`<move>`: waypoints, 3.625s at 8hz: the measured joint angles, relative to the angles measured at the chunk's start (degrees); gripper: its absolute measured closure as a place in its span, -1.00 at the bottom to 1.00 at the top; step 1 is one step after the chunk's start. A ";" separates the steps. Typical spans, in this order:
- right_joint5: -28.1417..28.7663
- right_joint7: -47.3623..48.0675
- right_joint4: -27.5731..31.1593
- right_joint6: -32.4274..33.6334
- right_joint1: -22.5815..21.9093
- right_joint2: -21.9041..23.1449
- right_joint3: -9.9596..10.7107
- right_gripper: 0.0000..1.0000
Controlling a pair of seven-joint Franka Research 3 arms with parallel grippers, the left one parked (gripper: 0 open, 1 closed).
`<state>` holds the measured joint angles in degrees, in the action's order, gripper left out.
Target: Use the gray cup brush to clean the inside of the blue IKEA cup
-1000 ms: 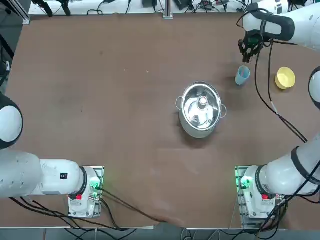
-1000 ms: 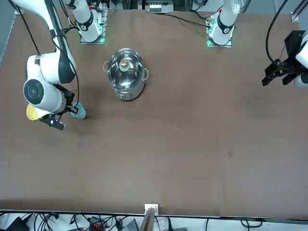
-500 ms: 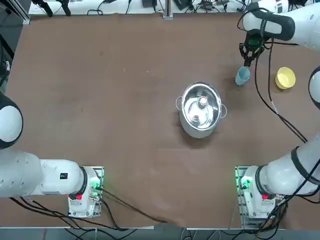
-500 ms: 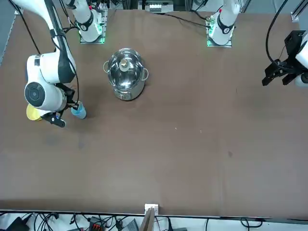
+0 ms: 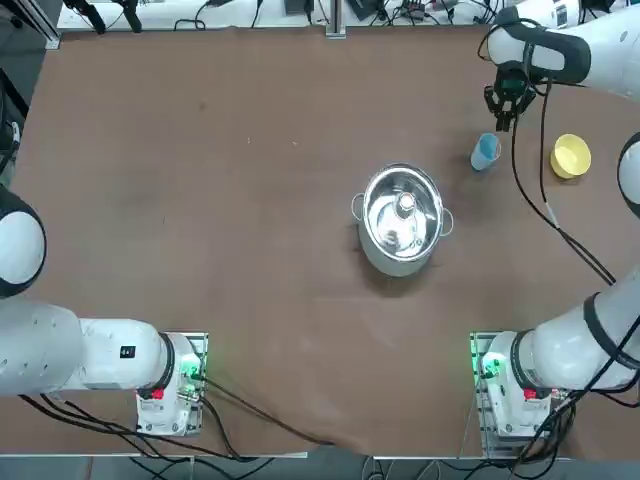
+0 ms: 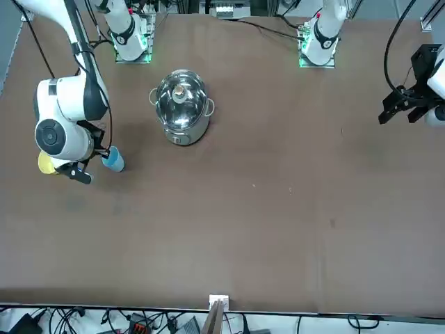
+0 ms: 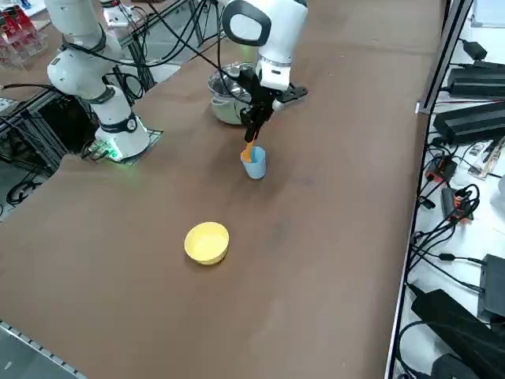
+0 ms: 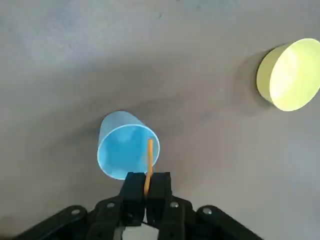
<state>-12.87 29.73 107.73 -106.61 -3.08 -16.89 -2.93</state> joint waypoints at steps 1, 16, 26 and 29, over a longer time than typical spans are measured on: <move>-0.18 0.25 -0.31 -0.45 0.07 -0.16 0.03 0.90; 4.23 10.60 -5.25 4.00 -1.87 -4.66 0.25 0.90; 5.23 10.76 -13.50 4.48 -2.05 -9.71 0.10 0.90; 5.18 11.55 -16.98 11.95 -2.38 -8.90 -0.13 0.90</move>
<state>-7.69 41.28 90.75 -94.67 -5.46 -25.79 -3.06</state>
